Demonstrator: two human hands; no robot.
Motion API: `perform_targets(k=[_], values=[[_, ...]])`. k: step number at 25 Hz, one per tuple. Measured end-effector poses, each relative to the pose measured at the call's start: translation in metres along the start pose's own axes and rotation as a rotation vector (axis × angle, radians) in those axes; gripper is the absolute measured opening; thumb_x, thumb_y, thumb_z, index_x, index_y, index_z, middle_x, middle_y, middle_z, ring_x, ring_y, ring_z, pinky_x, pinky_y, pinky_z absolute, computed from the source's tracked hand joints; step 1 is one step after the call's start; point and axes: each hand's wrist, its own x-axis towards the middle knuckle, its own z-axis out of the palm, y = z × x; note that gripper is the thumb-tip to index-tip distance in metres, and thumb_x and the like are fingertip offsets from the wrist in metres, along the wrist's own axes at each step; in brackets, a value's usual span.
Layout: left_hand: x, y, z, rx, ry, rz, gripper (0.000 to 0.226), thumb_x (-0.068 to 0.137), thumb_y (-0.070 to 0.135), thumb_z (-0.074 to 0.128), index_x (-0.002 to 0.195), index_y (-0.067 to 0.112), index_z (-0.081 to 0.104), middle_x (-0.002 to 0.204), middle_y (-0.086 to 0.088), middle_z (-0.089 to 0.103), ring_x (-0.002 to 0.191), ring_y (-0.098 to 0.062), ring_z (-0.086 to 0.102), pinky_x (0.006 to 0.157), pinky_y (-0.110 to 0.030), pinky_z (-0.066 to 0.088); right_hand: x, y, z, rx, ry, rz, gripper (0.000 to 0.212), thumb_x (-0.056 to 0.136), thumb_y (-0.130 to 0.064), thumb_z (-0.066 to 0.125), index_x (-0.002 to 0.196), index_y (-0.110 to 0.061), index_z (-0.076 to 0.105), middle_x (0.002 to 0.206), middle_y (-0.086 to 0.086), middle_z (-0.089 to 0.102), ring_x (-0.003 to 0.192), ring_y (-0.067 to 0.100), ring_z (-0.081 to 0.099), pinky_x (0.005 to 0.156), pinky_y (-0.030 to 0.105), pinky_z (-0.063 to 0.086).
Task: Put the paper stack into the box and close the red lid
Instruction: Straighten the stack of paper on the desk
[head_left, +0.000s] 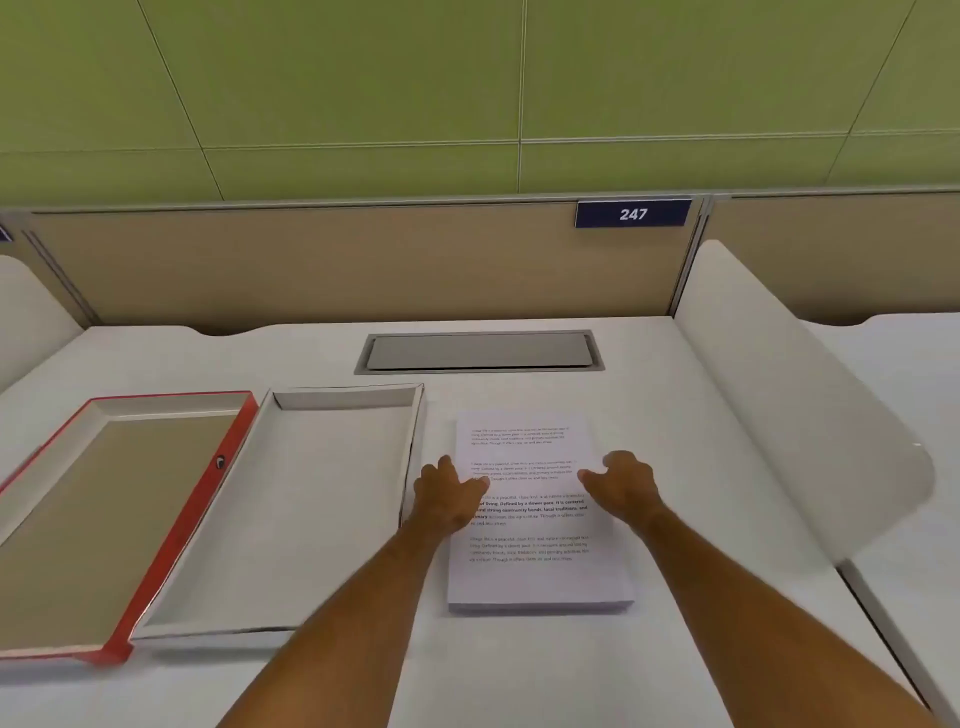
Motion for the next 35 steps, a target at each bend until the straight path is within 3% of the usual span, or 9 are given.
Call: perform_targets(k=[2, 5, 9, 12, 16, 18, 23, 31, 35], values=[[0.006, 0.003, 0.002, -0.097, -0.030, -0.079, 0.067, 0.088, 0.041, 0.057, 0.140, 0.004, 0.040, 0.143, -0.018, 0.048, 0.126, -0.035, 0.048, 0.095, -0.040, 0.043, 0.006, 0.001, 0.002, 0.086, -0.027, 0.076, 0.030, 0.086, -0.029, 0.062, 0.100, -0.003, 0.058, 0.103, 0.014, 0.062, 0.092, 0.029, 0.056, 0.078, 0.038, 0.047], [0.016, 0.006, 0.000, -0.227, -0.051, -0.153, 0.057, 0.090, 0.041, 0.054, 0.133, 0.005, 0.048, 0.138, -0.017, 0.051, 0.116, -0.032, 0.053, 0.091, -0.037, 0.042, 0.016, 0.003, 0.006, 0.196, -0.078, 0.191, 0.043, 0.085, -0.033, 0.061, 0.110, 0.001, 0.057, 0.108, 0.015, 0.060, 0.089, 0.029, 0.055, 0.072, 0.035, 0.045], [0.033, 0.008, -0.008, -0.485, -0.064, -0.279, 0.056, 0.091, 0.049, 0.047, 0.127, 0.008, 0.055, 0.125, -0.017, 0.064, 0.111, -0.036, 0.062, 0.099, -0.044, 0.048, 0.030, 0.005, 0.006, 0.298, -0.099, 0.267, 0.052, 0.083, -0.036, 0.060, 0.120, 0.000, 0.053, 0.118, 0.017, 0.061, 0.104, 0.037, 0.062, 0.087, 0.044, 0.054], [0.043, 0.006, -0.012, -0.701, -0.128, -0.384, 0.045, 0.092, 0.054, 0.041, 0.092, 0.013, 0.058, 0.092, -0.012, 0.073, 0.086, -0.028, 0.069, 0.081, -0.040, 0.056, 0.041, 0.008, 0.008, 0.446, -0.162, 0.311, 0.055, 0.083, -0.039, 0.059, 0.122, 0.000, 0.055, 0.119, 0.021, 0.065, 0.105, 0.040, 0.064, 0.094, 0.052, 0.054], [0.051, 0.007, -0.015, -0.727, -0.185, -0.427, 0.050, 0.093, 0.054, 0.038, 0.083, 0.011, 0.061, 0.063, -0.006, 0.073, 0.062, -0.019, 0.067, 0.053, -0.027, 0.052, 0.048, 0.004, 0.005, 0.561, -0.279, 0.330, 0.041, 0.093, -0.038, 0.051, 0.113, -0.005, 0.061, 0.099, 0.015, 0.072, 0.081, 0.031, 0.069, 0.062, 0.032, 0.054], [0.052, 0.006, -0.018, -0.698, -0.232, -0.416, 0.047, 0.094, 0.050, 0.040, 0.083, 0.010, 0.062, 0.051, -0.001, 0.071, 0.058, -0.017, 0.066, 0.049, -0.025, 0.051, 0.050, 0.004, 0.004, 0.522, -0.300, 0.309, 0.035, 0.092, -0.036, 0.054, 0.106, -0.005, 0.063, 0.088, 0.012, 0.071, 0.070, 0.026, 0.066, 0.057, 0.028, 0.049], [0.059, 0.003, -0.019, -0.623, -0.235, -0.351, 0.027, 0.089, 0.025, 0.054, 0.105, 0.007, 0.066, 0.089, -0.010, 0.077, 0.085, -0.024, 0.072, 0.076, -0.035, 0.058, 0.058, 0.008, -0.001, 0.542, -0.306, 0.260, 0.025, 0.088, -0.022, 0.061, 0.101, -0.001, 0.065, 0.085, 0.013, 0.073, 0.070, 0.027, 0.068, 0.060, 0.031, 0.052], [0.066, -0.001, -0.016, -0.526, -0.222, -0.326, 0.024, 0.086, 0.000, 0.066, 0.109, -0.004, 0.062, 0.102, -0.019, 0.073, 0.087, -0.028, 0.072, 0.075, -0.040, 0.060, 0.070, 0.028, -0.008, 0.674, -0.359, 0.330, 0.015, 0.084, -0.004, 0.063, 0.098, 0.003, 0.063, 0.088, 0.019, 0.070, 0.079, 0.033, 0.067, 0.078, 0.045, 0.058], [0.062, 0.004, -0.019, -0.523, -0.207, -0.250, 0.025, 0.085, 0.000, 0.068, 0.106, -0.012, 0.063, 0.110, -0.021, 0.072, 0.092, -0.030, 0.071, 0.075, -0.038, 0.060, 0.070, 0.020, -0.011, 0.601, -0.331, 0.268, 0.005, 0.087, 0.002, 0.063, 0.092, 0.003, 0.065, 0.096, 0.022, 0.071, 0.081, 0.030, 0.068, 0.071, 0.040, 0.057]])
